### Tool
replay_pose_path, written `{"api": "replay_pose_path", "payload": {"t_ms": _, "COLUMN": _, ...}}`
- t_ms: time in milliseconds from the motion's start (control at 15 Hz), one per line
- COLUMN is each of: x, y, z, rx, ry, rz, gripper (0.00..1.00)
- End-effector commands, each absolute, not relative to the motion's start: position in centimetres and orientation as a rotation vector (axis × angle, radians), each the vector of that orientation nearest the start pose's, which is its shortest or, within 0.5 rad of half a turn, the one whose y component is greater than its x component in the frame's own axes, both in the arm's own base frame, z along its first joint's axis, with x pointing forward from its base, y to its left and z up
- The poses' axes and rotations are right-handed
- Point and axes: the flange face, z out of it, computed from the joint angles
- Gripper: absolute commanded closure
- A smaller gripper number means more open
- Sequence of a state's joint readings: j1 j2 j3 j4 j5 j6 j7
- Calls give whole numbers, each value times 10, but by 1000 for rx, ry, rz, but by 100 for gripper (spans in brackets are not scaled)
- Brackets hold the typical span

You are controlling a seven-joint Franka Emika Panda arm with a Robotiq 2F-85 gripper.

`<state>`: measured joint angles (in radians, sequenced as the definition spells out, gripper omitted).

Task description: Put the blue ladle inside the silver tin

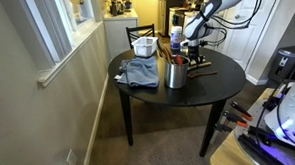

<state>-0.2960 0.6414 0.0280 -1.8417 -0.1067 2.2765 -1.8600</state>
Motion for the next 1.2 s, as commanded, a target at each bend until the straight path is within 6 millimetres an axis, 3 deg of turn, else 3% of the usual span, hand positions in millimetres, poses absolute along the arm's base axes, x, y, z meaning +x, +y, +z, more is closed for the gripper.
{"api": "replay_pose_path", "payload": {"t_ms": 0, "x": 590, "y": -168, "z": 166, "rx": 2173, "ry": 2454, "rz": -224, "gripper": 66}}
{"api": "replay_pose_path", "payload": {"t_ms": 333, "x": 590, "y": -168, "z": 167, "rx": 2166, "ry": 2443, "rz": -220, "gripper": 97}}
{"api": "replay_pose_path", "payload": {"t_ms": 733, "x": 590, "y": -168, "z": 176, "rx": 2164, "ry": 2442, "rz": -196, "gripper": 95}}
{"api": "replay_pose_path", "payload": {"t_ms": 1133, "x": 589, "y": -165, "z": 227, "rx": 2126, "ry": 2433, "rz": -35, "gripper": 95}}
